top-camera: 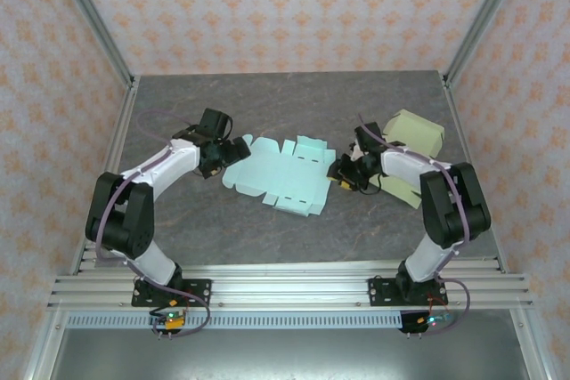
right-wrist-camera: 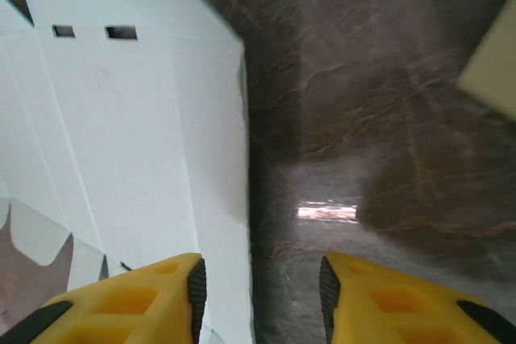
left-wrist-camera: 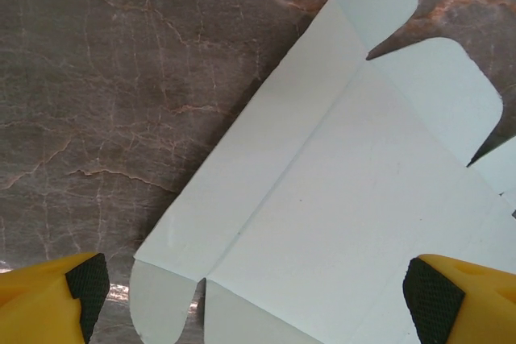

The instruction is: Fold the paper box

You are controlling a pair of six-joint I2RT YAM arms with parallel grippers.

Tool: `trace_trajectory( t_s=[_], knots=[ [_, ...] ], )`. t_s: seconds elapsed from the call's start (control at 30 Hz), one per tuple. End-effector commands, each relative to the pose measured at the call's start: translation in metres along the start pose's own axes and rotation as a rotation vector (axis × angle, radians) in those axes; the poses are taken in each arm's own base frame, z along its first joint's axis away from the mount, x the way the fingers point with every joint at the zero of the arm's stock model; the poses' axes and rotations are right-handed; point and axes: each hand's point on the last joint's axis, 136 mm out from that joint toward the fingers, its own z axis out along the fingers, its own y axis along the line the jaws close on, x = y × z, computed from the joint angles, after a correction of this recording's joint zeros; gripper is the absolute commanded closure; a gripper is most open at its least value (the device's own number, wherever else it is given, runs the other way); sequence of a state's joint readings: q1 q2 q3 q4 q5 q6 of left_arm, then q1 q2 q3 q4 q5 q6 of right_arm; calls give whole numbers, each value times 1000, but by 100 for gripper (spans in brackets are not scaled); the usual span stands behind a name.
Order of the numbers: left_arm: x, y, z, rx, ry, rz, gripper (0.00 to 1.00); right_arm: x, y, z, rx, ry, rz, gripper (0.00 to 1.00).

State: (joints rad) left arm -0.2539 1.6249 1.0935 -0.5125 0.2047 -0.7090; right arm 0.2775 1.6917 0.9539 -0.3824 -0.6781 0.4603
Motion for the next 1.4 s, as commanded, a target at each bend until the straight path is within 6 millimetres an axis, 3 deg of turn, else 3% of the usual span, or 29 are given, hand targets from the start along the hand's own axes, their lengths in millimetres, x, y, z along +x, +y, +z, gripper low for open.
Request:
trace_trajectory(
  t_s=[0.0, 0.1, 0.23, 0.33, 0.43, 0.53, 0.7, 0.8, 0.97, 1.07, 1.23, 1.37],
  knots=[
    [-14, -13, -10, 16, -24, -15, 3, -13, 29, 11, -127, 5, -9, 59],
    [-19, -18, -13, 31, -34, -9, 3, -17, 41, 20, -186, 32, -41, 62],
    [-22, -20, -17, 37, -46, -10, 3, -24, 41, 34, -176, 55, -77, 66],
    [-26, -25, -24, 65, -69, 6, 2, -29, 53, 33, -221, 52, -173, 84],
    [-35, -35, -38, 109, -103, 68, 2, -37, 67, 17, -208, 6, -337, 93],
    [-45, -63, -64, 264, -194, 173, 1, -43, 80, -5, -158, -3, -537, 99],
    [-68, -96, -101, 424, -471, 438, 0, -43, 99, -44, -56, -25, -1027, 100],
    [-73, -110, -109, 486, -533, 487, 0, -45, 96, -63, 44, -15, -1283, 100],
    [-68, -119, -97, 517, -493, 549, 0, -62, 89, -78, 254, 10, -1663, 100],
    [-60, -117, -88, 558, -502, 536, 0, -70, 101, -79, 283, -18, -1800, 100],
    [-50, -86, -51, 483, -505, 468, 0, -76, 120, -66, 253, -129, -1975, 100],
    [-33, -76, -30, 512, -481, 461, 0, -80, 130, -50, 268, -221, -2043, 100]
  ],
)
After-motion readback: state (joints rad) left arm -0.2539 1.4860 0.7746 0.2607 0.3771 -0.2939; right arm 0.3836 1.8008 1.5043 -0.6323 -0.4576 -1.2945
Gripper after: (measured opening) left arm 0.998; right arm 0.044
